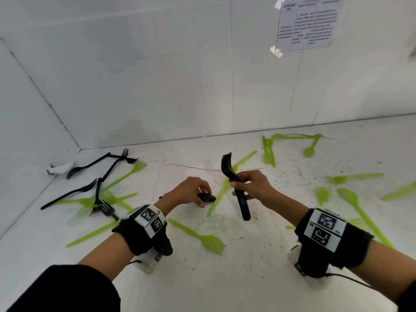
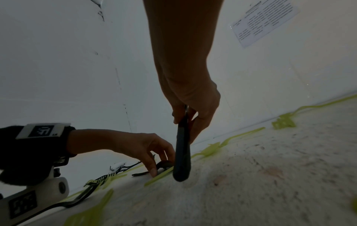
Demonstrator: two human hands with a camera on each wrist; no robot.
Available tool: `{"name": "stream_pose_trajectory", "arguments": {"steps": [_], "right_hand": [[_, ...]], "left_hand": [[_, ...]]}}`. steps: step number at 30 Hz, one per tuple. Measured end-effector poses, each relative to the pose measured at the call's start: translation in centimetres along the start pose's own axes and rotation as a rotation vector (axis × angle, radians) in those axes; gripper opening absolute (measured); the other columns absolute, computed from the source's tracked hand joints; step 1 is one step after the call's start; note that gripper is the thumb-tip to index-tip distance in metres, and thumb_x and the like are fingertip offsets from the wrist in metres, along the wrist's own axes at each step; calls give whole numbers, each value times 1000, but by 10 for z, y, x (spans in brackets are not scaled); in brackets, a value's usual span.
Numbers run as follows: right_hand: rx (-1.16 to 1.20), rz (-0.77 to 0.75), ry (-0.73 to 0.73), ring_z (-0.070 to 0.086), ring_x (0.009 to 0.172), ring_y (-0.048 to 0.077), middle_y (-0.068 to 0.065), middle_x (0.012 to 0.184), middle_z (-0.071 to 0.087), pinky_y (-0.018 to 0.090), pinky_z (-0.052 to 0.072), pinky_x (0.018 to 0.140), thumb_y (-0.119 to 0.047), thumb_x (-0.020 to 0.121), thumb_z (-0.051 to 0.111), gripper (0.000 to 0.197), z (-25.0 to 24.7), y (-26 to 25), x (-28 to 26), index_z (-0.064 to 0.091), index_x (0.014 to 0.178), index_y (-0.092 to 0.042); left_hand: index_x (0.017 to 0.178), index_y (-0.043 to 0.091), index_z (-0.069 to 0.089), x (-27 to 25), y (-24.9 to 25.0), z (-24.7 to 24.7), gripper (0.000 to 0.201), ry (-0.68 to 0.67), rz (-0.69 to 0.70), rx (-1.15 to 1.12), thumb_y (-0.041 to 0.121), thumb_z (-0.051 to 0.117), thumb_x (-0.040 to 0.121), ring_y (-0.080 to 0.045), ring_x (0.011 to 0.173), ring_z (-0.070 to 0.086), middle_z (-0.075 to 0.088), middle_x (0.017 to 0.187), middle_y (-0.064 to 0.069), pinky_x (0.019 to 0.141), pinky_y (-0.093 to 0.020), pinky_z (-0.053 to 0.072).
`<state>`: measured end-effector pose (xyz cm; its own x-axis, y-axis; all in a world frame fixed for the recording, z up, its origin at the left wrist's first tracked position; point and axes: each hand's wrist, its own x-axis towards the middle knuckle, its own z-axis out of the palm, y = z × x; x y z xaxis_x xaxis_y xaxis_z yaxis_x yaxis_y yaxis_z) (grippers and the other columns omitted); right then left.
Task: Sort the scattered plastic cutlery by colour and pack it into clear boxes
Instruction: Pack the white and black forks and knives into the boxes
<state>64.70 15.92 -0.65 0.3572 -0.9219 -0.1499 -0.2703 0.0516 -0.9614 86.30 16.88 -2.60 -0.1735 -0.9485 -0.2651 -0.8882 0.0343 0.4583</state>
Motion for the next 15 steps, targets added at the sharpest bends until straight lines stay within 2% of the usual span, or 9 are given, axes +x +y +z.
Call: {"name": "stream_pose_trajectory", "arguments": {"steps": [2, 4, 5, 7, 8, 11, 15], "right_hand": [[19, -4, 20, 66, 62, 13, 1, 75, 61, 22, 55, 55, -7, 85, 66, 5, 0, 0, -6, 66, 90, -6], [23, -24, 37, 67, 60, 11, 2, 75, 61, 19, 53, 52, -7, 85, 66, 5, 0, -1, -13, 67, 89, -7], [26, -42, 50, 67, 60, 10, 2, 76, 62, 19, 52, 52, -7, 84, 67, 5, 1, -3, -16, 67, 89, -8], [35, -92, 89, 68, 61, 11, 3, 78, 63, 20, 53, 54, -7, 84, 67, 5, 1, -8, -24, 68, 89, -9], [41, -119, 117, 68, 61, 10, 4, 79, 64, 21, 54, 55, -7, 84, 67, 6, 0, -12, -27, 68, 90, -10], [44, -174, 210, 69, 61, 9, 1, 77, 65, 24, 57, 62, -9, 85, 67, 11, -9, -23, -38, 68, 96, -10], [-100, -209, 297, 69, 69, 15, -4, 71, 65, 25, 55, 72, -11, 85, 66, 13, -29, -22, -55, 70, 97, -13]], "left_hand": [[104, 10, 63, 0, 2, -4, 47, 28, 28, -26, 4, 83, 62, -19, 87, 54, 54, 95, 0, 79, -29, 47], [100, 10, 62, -2, 9, -12, 46, 160, 109, -129, 2, 84, 59, -20, 82, 56, 54, 93, -1, 79, -33, 50], [98, 12, 62, -4, 16, -18, 46, 243, 155, -188, 2, 84, 59, -19, 78, 57, 55, 91, 0, 76, -30, 51], [97, 15, 60, -10, 36, -31, 46, 345, 238, -313, 1, 83, 60, -13, 74, 59, 55, 91, 2, 70, -18, 50], [99, 14, 59, -13, 48, -37, 45, 344, 263, -402, 0, 82, 63, -13, 74, 61, 57, 92, 1, 69, -17, 52], [110, 10, 58, -18, 81, -45, 42, 209, 290, -721, -6, 72, 74, -15, 76, 66, 59, 105, -7, 67, -25, 57], [115, 7, 56, -11, 110, -25, 35, 120, 353, -894, -4, 64, 83, -15, 85, 68, 60, 108, -6, 73, -26, 57]]}}
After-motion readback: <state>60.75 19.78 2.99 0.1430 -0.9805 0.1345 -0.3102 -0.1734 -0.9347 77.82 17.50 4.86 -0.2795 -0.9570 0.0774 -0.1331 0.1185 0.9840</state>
